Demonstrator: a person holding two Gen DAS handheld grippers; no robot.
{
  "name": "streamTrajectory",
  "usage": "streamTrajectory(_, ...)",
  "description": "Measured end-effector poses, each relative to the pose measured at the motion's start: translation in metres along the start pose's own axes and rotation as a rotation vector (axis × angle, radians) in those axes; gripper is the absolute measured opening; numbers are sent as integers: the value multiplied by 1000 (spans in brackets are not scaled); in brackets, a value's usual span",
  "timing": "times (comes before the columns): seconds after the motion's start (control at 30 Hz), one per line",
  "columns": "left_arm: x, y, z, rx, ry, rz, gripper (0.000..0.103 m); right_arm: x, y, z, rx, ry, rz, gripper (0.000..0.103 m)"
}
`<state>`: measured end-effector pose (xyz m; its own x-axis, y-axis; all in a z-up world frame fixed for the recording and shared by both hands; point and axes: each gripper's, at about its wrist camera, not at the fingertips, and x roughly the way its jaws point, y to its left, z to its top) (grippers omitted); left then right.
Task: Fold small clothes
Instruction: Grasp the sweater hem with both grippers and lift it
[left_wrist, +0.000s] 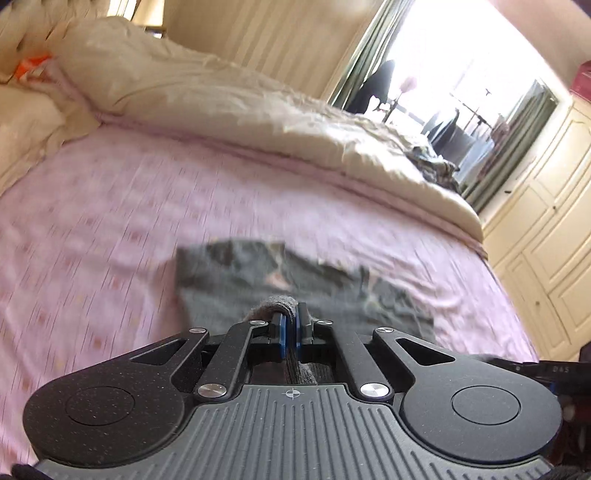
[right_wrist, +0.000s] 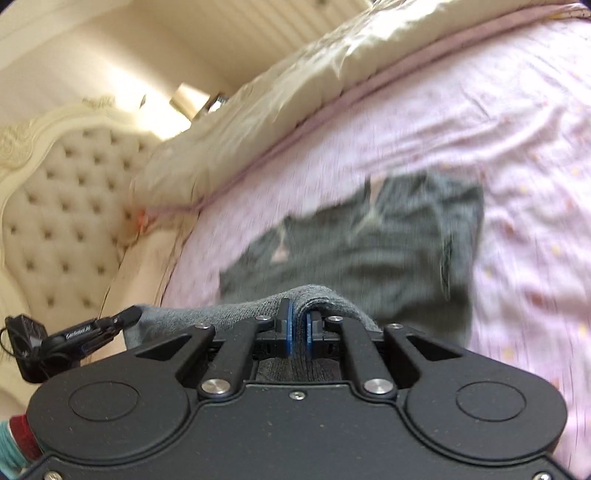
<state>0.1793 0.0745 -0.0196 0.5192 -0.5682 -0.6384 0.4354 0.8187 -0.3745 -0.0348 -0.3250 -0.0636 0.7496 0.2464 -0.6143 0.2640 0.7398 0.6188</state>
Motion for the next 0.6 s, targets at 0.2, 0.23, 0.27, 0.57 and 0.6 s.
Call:
streamTrajectory(0.2,67,0,42,-7,-39,-9,4,57,-18,50,37,-35,-75,14)
streamTrajectory(0.23,80,2,45,-14,-28,-3,4,68,-22,56,46,-25,-90,14)
streamTrajectory(0.27,95,3,48,-19,-13,6,4,78,-27,62,50,-14,-108,14)
streamTrajectory(0.57,192,37,50,-67,150,106,8,149,-64,88,83,32,-251,23)
streamTrajectory(0.6,197,42,50,-90,165,105,10,152,-67,89,88,24,-268,24)
